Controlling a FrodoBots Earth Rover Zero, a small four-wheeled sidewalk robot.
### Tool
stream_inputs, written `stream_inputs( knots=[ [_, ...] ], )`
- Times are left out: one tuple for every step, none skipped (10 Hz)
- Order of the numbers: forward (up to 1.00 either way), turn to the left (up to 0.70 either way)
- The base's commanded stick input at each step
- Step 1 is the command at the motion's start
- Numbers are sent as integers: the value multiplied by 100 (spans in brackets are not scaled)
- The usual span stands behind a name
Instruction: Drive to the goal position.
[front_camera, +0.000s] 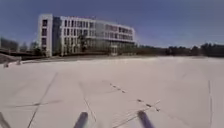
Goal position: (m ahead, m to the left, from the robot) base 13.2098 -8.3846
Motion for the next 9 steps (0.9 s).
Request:
stream_inputs(
  knots=[
    [85, -22],
    [85, -1],
    [85, -27],
    [85, -27],
    [85, -27],
    [85, -27],
    [85, -27],
    [85, -27],
    [85, -27]
  ],
)
